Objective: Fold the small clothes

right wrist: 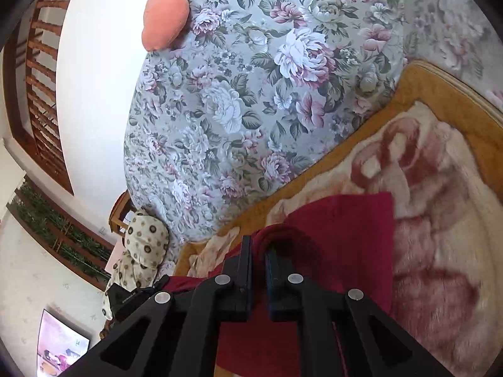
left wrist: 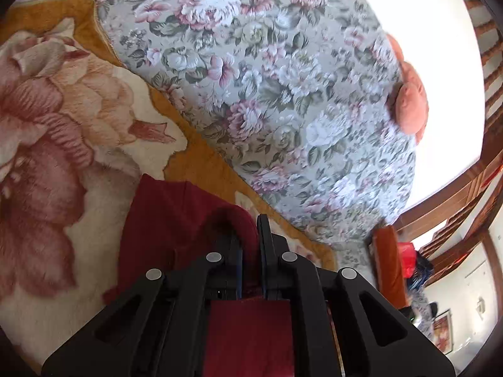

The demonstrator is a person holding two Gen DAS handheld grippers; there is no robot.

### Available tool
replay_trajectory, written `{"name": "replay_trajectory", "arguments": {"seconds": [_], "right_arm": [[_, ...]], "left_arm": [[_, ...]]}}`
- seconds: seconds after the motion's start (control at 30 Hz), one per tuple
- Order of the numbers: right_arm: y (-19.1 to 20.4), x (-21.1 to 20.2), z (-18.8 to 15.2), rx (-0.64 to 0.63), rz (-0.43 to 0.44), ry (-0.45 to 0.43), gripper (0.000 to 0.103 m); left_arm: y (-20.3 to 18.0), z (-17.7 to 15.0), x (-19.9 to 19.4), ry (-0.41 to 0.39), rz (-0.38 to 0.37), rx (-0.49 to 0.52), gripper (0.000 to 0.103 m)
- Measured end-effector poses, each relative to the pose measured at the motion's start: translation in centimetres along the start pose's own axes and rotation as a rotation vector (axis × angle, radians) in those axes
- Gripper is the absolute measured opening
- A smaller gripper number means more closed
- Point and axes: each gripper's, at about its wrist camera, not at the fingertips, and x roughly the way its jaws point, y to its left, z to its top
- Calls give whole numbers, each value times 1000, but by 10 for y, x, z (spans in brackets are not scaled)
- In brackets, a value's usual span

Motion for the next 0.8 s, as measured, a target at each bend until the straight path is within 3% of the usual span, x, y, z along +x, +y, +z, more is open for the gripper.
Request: {"name": "replay_trajectory", "arguments": {"seconds": [0.07,0.17,0.23,0.27,0.3,0.37,0.5,0.6,0.8], "right_arm": [[-5,8,1,-3,-20,19,6],[-11,21,-1,-12,-72,44,9],[-12,21,-3,0,-66,35,20],[-11,17,-5,-1,-54,18,27],[-9,13,-5,-9,-46,4,31],[-2,2,-6,-47,-27,-25,36],[13,-9,-13,-162,-105,-3,37],[23,0,-23,-274,-198,74,37],[35,37,-18,-364,-417,97,37]], "left_arm": [[6,-1,20,46,61,25,8],[14,-1,40,111,168,66,23],[14,3,40,137,161,72,32],[11,5,36,137,146,82,40],[9,7,32,130,137,95,55],[-1,16,10,48,139,143,74],[-8,22,-22,-52,152,176,78],[-20,6,-8,5,194,272,78],[-61,-26,59,109,264,497,78]]}}
